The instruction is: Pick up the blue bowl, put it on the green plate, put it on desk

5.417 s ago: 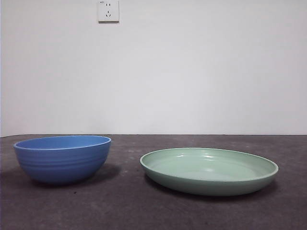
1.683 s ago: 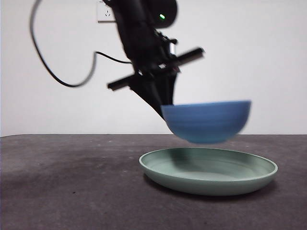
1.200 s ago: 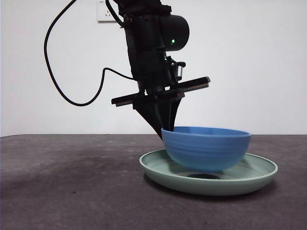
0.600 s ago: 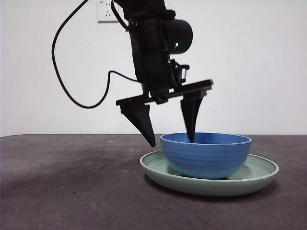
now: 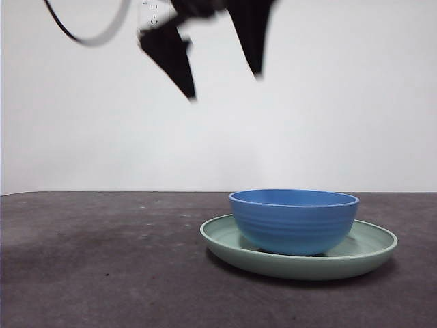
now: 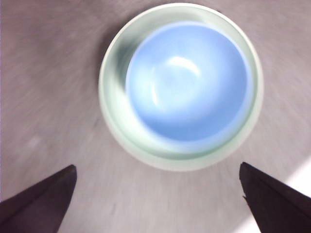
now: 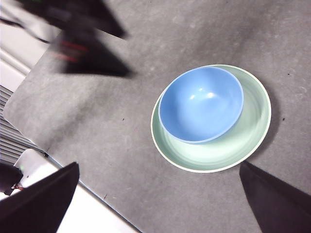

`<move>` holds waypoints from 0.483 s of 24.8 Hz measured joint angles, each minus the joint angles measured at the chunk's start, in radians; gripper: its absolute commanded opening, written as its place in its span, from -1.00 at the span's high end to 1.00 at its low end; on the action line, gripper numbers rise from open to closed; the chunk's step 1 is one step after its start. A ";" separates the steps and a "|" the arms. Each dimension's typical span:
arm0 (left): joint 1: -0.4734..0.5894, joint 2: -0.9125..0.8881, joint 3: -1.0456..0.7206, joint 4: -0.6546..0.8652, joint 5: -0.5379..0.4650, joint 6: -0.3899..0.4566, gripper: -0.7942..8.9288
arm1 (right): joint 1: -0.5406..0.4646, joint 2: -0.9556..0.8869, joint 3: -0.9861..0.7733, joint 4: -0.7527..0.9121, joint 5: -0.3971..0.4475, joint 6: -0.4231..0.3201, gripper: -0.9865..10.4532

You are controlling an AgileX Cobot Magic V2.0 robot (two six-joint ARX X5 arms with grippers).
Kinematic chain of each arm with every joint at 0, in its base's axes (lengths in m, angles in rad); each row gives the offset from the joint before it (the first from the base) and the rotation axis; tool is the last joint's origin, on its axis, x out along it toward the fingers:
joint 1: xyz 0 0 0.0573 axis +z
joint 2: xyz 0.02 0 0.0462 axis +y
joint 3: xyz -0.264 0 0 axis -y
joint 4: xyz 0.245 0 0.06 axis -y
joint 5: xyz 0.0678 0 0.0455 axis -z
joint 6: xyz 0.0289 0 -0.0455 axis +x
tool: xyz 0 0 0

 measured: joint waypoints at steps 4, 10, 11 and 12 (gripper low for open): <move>0.000 -0.216 -0.047 -0.006 0.000 0.016 -0.58 | 0.000 0.000 0.000 -0.001 0.000 0.000 -0.19; 0.000 -0.673 -0.439 0.163 0.029 0.015 -0.58 | 0.000 0.000 0.000 -0.026 0.000 0.000 -0.19; 0.000 -0.733 -0.499 0.177 0.029 0.014 -0.58 | 0.000 0.000 0.000 -0.032 0.000 0.002 -0.19; 0.000 -0.803 -0.567 0.200 0.029 0.011 -0.58 | 0.000 0.000 0.000 -0.045 0.000 0.003 -0.19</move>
